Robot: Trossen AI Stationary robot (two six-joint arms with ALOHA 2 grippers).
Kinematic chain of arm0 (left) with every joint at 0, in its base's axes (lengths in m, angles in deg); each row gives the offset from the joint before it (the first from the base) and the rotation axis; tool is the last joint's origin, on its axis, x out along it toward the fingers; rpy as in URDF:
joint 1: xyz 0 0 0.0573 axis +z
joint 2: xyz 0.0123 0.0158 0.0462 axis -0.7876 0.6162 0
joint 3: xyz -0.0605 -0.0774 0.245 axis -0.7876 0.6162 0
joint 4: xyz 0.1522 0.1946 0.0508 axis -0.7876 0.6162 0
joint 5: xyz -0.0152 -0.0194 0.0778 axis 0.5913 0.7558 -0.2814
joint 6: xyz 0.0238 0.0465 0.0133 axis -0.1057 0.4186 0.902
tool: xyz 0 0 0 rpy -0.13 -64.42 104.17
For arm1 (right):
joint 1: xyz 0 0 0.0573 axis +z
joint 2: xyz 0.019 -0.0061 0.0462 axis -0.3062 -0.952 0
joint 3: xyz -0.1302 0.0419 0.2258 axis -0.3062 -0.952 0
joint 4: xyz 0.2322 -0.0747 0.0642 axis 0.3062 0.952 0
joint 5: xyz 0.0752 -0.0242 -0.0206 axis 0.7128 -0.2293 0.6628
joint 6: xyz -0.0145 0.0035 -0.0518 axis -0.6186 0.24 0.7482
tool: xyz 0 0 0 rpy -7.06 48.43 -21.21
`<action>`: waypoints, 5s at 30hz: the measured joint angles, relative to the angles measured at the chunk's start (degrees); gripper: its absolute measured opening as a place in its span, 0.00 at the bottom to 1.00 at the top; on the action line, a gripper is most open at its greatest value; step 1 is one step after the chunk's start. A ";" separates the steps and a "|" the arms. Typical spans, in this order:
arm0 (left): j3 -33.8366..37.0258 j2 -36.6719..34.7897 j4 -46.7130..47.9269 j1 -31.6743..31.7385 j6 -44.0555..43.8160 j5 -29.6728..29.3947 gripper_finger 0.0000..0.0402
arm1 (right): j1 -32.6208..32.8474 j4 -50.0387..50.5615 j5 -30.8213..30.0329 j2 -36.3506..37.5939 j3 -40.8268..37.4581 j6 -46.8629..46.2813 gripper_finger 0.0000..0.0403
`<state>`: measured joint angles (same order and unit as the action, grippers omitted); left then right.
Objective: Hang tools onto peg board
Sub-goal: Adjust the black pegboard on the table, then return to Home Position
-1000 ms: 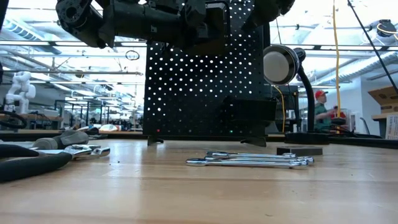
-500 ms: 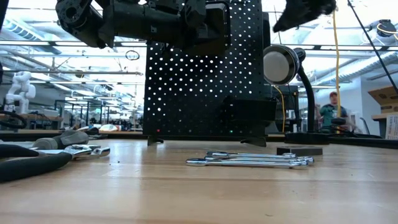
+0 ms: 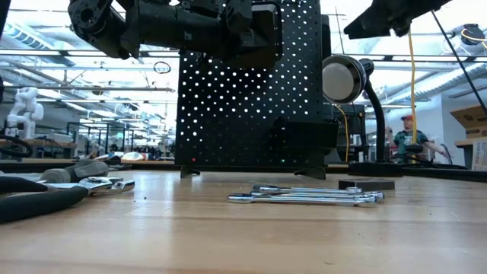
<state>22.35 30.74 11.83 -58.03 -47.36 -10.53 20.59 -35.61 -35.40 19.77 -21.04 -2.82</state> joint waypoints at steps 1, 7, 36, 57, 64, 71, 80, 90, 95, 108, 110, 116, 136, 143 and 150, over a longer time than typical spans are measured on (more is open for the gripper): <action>0.00 0.00 0.00 0.00 0.00 0.00 0.08 | -1.17 -0.71 1.57 -0.51 0.00 0.58 0.50; 0.00 0.00 0.02 0.00 0.00 0.00 0.08 | -7.79 -6.87 7.63 -5.03 0.43 4.44 0.50; 0.02 0.00 0.59 -0.02 0.02 0.06 0.08 | -22.47 -15.86 27.26 -14.74 1.97 5.38 0.50; 0.02 0.00 0.37 -0.02 -0.13 -5.88 0.08 | -17.15 -14.29 27.64 -14.77 1.97 6.47 0.50; 0.02 0.00 0.22 -0.28 -0.06 -6.14 0.08 | -17.15 -13.56 27.37 -14.78 1.97 6.50 0.50; 0.02 0.00 2.09 -2.34 -0.04 -6.34 0.08 | -17.15 -13.52 27.18 -14.78 1.97 6.71 0.50; 0.02 0.00 5.65 -5.03 -2.29 -9.10 0.08 | -17.17 -13.57 27.09 -14.78 1.97 6.69 0.50; 0.02 0.00 12.21 -7.69 -9.45 -12.35 0.08 | -17.20 -13.57 27.07 -14.76 1.97 6.47 0.50; 0.02 -0.02 14.07 -9.54 -12.76 -13.23 0.08 | -17.20 -13.54 27.05 -14.76 1.97 6.30 0.50; 0.02 -0.84 15.43 -15.56 -13.24 -17.76 0.08 | -14.61 -6.31 27.09 -14.67 1.99 4.94 0.50; 0.02 -2.19 15.30 -16.00 -11.82 -18.14 0.08 | -13.47 -4.50 27.37 -14.71 1.99 4.73 0.50; 0.02 -9.50 21.69 -16.56 -7.92 -19.30 0.08 | -10.13 1.23 27.63 -14.71 1.99 0.66 0.50; 12.95 -52.37 56.23 -20.76 -3.99 -22.54 0.08 | 4.51 -22.94 27.18 -13.72 -7.89 -0.75 0.02; 27.71 -58.09 33.93 -20.21 3.39 -18.02 0.08 | 5.64 -39.61 27.18 -6.41 -20.23 1.09 0.00; 33.79 -58.64 29.85 -18.45 0.51 -14.03 0.08 | 5.60 -41.43 27.31 7.93 -30.57 0.40 0.00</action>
<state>56.14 -27.91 41.69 -76.48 -46.86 -24.56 26.19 -77.04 -8.09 27.70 -51.61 -2.42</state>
